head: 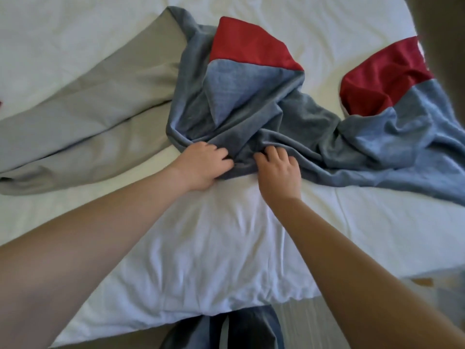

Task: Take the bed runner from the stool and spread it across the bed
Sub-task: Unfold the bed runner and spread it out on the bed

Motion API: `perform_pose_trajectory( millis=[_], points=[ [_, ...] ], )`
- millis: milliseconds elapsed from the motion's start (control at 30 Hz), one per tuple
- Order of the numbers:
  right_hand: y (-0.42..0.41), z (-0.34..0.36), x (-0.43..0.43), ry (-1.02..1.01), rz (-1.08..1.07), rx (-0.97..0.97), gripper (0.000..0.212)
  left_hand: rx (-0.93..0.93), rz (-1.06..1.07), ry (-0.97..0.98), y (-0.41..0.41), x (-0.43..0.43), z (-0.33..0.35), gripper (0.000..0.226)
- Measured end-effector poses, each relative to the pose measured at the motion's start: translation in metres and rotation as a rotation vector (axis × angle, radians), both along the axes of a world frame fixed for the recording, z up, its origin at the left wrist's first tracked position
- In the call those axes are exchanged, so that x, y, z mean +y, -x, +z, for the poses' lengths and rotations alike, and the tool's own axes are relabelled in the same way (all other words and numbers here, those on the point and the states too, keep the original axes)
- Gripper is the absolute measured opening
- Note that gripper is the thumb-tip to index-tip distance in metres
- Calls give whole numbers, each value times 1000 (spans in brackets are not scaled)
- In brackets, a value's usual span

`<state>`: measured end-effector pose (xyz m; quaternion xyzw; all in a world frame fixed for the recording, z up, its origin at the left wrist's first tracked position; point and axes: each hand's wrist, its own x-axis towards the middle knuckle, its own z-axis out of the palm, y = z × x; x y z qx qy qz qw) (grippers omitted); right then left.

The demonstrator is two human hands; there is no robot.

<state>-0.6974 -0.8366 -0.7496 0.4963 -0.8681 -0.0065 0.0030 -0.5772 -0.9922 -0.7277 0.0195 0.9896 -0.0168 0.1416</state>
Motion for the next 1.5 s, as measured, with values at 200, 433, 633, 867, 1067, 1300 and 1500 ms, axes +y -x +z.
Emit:
perform_pose_trajectory(
  millis=[200,433,633,867,1067,1300,1500],
  points=[
    [-12,2,2,-85,59,-173,16,-66,127,-192,-2,3,4,24],
    [-41,20,31,-258,147,-231,31,-203,114,-202,-29,17,11,18],
    [-66,35,45,-348,158,-314,34,-380,46,-237,-40,36,20,21],
    [-91,30,99,-470,323,-407,38,-500,-64,-377,-87,97,27,18],
    [-64,43,109,-378,526,-379,20,-594,-105,-468,-62,95,42,30],
    [62,73,19,90,79,-415,21,-66,161,-350,66,37,62,27],
    [160,45,-24,-208,-324,-449,29,58,372,-320,172,0,41,26]
  ],
)
